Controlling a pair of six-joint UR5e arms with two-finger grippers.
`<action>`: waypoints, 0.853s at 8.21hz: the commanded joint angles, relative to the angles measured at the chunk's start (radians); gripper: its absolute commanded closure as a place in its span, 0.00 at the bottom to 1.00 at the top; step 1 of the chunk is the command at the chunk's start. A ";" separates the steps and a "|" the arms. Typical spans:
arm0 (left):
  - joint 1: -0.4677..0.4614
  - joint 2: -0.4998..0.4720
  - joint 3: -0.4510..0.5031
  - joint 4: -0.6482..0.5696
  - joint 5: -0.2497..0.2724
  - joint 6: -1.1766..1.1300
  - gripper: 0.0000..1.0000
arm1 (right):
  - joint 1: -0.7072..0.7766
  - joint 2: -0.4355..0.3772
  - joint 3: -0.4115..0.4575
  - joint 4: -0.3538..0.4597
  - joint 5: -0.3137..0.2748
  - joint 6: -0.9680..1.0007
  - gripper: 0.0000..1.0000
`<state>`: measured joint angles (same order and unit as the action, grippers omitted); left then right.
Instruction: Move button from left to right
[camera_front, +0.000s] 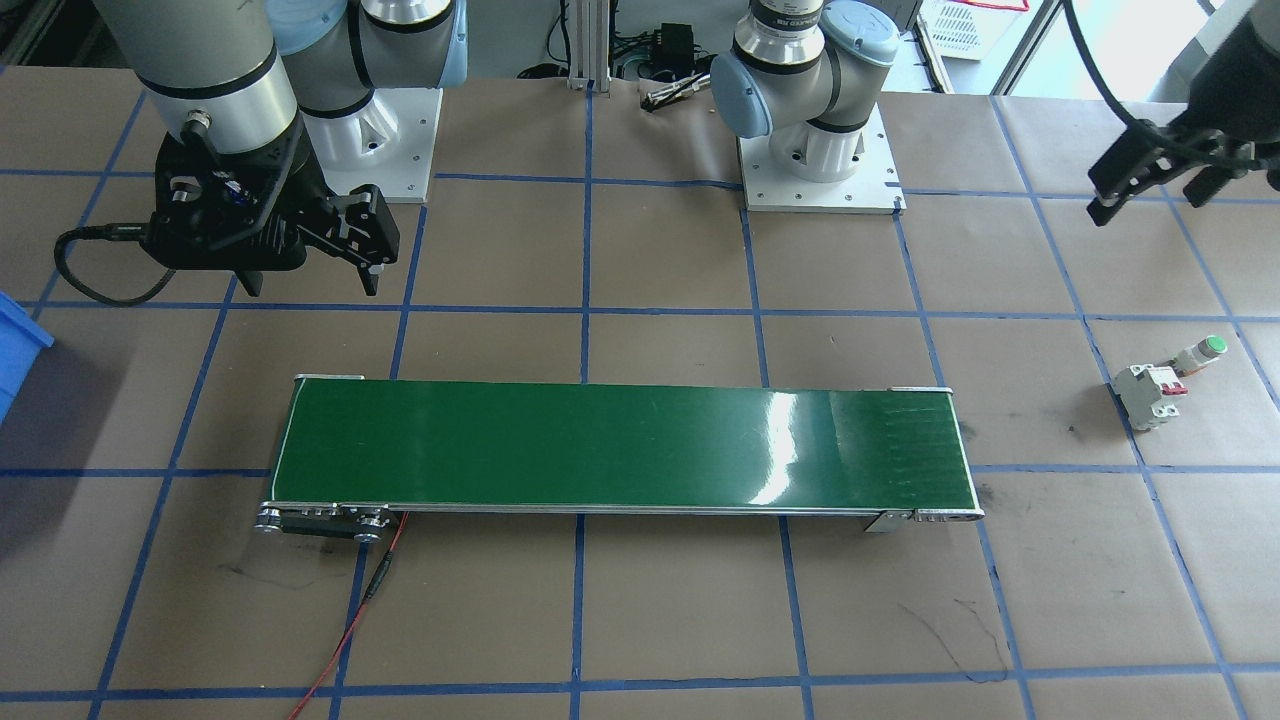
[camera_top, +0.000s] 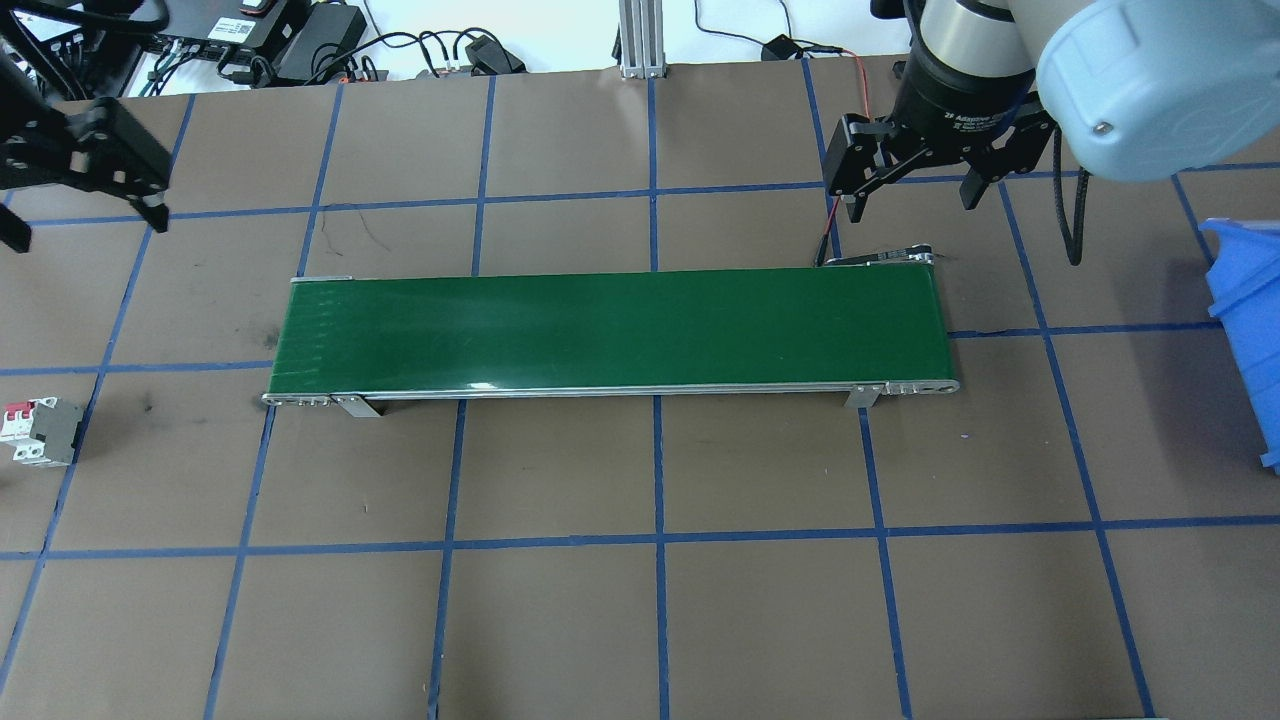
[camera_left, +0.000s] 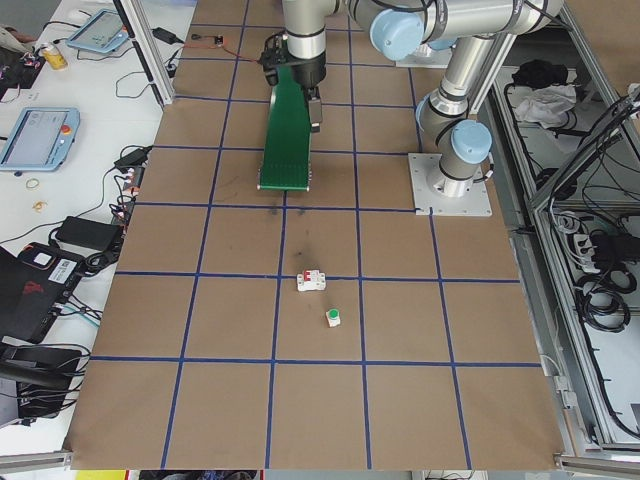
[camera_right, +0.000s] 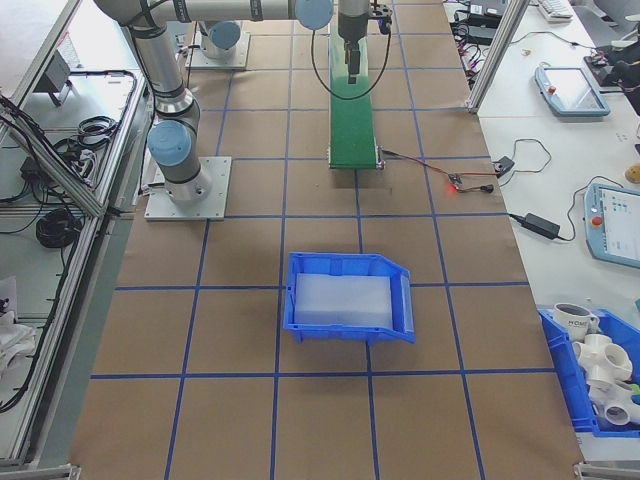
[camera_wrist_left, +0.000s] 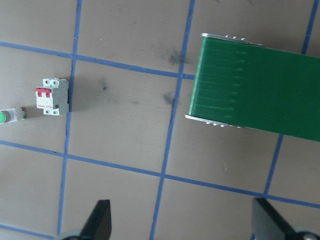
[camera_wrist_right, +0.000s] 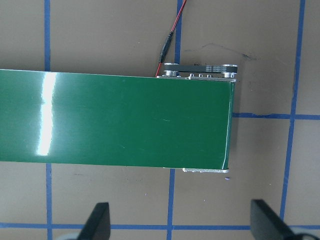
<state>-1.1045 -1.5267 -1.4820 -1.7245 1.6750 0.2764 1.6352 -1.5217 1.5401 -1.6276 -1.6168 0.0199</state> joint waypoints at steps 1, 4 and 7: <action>0.199 -0.064 0.011 0.070 0.003 0.253 0.00 | 0.000 0.000 0.000 0.000 0.000 -0.002 0.00; 0.344 -0.203 0.009 0.232 0.009 0.388 0.00 | 0.000 0.000 0.000 0.000 0.000 0.000 0.00; 0.474 -0.404 0.009 0.439 0.006 0.536 0.00 | 0.000 0.000 0.000 0.000 0.000 0.000 0.00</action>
<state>-0.6896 -1.8162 -1.4715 -1.4481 1.6832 0.7153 1.6352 -1.5217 1.5401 -1.6286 -1.6168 0.0199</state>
